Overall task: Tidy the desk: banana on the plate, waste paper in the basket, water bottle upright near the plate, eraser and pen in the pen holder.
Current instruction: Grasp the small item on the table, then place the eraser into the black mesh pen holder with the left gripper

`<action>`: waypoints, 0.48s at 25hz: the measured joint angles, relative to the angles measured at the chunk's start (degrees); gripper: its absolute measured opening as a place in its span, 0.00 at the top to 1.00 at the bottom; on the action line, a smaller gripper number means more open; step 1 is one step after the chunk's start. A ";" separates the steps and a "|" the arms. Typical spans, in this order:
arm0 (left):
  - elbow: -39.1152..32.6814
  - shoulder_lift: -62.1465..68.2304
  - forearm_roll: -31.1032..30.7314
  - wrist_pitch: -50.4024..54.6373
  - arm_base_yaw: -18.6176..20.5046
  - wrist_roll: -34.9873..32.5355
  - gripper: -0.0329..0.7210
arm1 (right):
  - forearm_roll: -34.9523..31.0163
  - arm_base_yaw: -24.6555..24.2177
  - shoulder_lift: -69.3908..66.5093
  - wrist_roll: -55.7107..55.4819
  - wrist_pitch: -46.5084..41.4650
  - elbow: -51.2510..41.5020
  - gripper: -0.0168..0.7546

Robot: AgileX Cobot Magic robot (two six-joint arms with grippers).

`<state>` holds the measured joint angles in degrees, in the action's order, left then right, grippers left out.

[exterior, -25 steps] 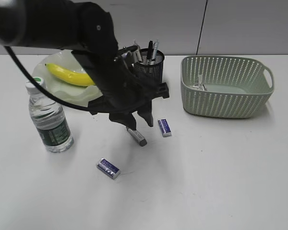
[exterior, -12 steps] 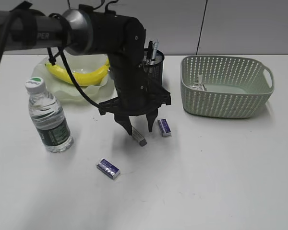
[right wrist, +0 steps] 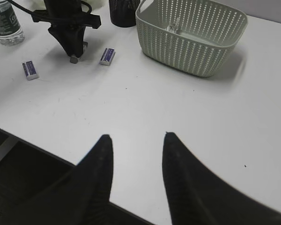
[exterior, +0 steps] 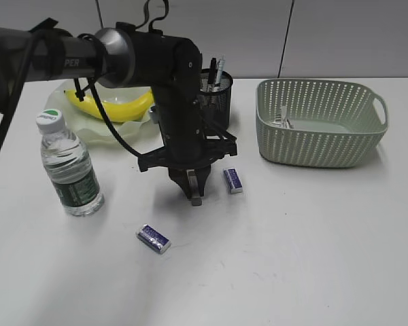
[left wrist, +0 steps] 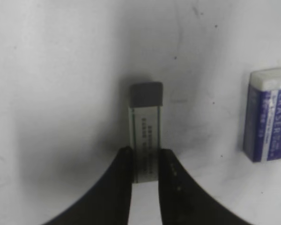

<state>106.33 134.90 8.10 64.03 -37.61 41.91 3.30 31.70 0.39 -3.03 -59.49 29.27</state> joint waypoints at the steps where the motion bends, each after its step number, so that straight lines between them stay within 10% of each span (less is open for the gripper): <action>1: 0.00 0.00 0.02 0.06 0.04 -0.13 0.80 | 0.00 0.00 0.00 0.00 0.00 0.00 0.59; 12: -0.06 -9.74 -1.29 -1.85 0.11 -3.51 0.80 | 0.00 0.00 0.00 0.00 0.00 0.00 0.59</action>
<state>106.27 125.17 6.81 62.18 -37.50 38.40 3.30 31.70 0.39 -3.03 -59.49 29.27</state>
